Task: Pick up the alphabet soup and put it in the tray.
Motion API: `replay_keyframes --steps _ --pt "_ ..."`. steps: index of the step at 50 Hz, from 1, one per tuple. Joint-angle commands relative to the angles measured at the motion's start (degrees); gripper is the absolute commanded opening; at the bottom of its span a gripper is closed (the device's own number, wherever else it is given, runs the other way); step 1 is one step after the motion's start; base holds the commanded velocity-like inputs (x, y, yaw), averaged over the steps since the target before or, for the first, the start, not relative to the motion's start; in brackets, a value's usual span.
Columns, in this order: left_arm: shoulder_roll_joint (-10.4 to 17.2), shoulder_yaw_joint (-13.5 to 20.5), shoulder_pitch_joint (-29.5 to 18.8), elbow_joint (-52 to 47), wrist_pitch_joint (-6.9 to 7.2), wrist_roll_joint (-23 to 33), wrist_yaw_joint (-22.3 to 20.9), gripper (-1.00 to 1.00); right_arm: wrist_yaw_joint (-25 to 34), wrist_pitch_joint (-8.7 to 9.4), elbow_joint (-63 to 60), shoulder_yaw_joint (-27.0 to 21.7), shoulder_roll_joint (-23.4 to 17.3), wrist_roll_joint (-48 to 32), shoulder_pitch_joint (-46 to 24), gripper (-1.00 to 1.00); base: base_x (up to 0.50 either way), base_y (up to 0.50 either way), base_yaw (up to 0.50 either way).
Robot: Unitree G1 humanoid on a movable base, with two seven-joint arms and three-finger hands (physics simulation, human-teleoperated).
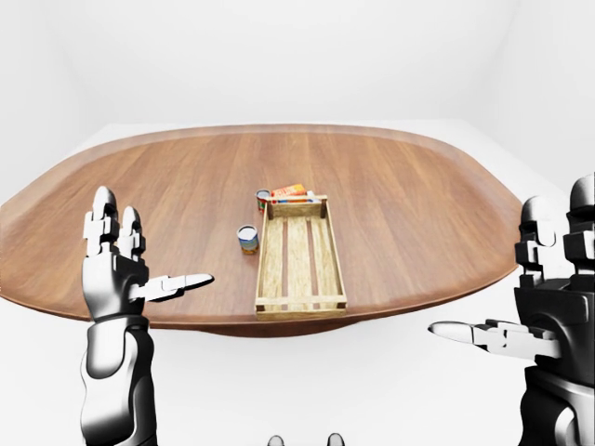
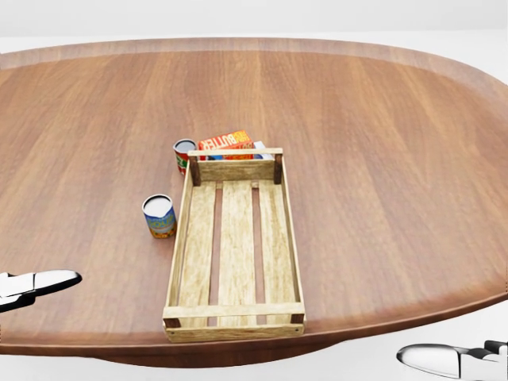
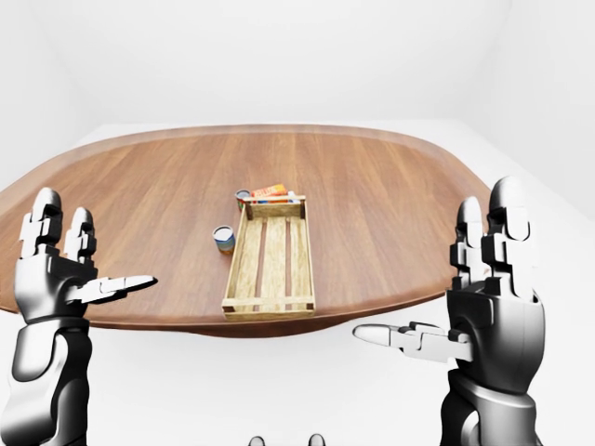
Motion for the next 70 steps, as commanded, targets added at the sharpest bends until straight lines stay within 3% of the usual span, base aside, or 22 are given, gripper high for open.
replay_keyframes --steps 1,49,52,53,54,56,59,70 --pt "0.0 0.2 0.1 -0.3 0.0 0.0 0.0 1.0 0.1 0.0 -0.1 0.3 0.0 0.0 0.0 1.0 0.5 0.0 0.0" --pt "-0.4 0.7 1.0 -3.7 0.0 -0.8 -1.0 1.0 -0.2 0.0 -0.9 1.0 0.3 -0.4 0.4 1.0 0.5 0.0 0.0" --pt "-0.4 0.8 1.2 -4.5 0.0 -1.3 -1.7 1.0 0.2 0.0 -2.8 -0.4 0.6 2.8 0.3 1.0 0.33 0.01 0.0" --pt "17.3 -4.8 4.0 -5.2 0.0 17.0 -18.5 1.0 -0.4 0.0 -5.9 1.6 0.8 2.7 1.6 1.0 0.0 0.0 0.0" --pt "15.7 -4.2 3.2 -4.6 0.0 22.4 -23.2 1.0 -0.5 0.0 -6.7 1.8 0.8 2.6 1.8 1.0 0.0 0.0 0.0" --pt "12.2 -3.6 3.3 -1.8 0.0 31.4 -27.9 1.0 -0.8 0.0 -7.0 2.0 0.5 3.0 1.7 1.0 0.0 0.0 0.0" --pt "8.6 -1.0 1.4 -0.6 0.0 36.4 -32.3 1.0 -0.7 0.0 -6.7 3.0 0.7 2.0 1.4 1.0 0.0 0.0 0.0" --pt "8.0 -3.1 -0.4 4.2 0.0 47.3 -37.5 1.0 -1.7 0.0 -7.0 4.1 -0.3 3.0 2.1 1.0 0.0 0.0 0.0"
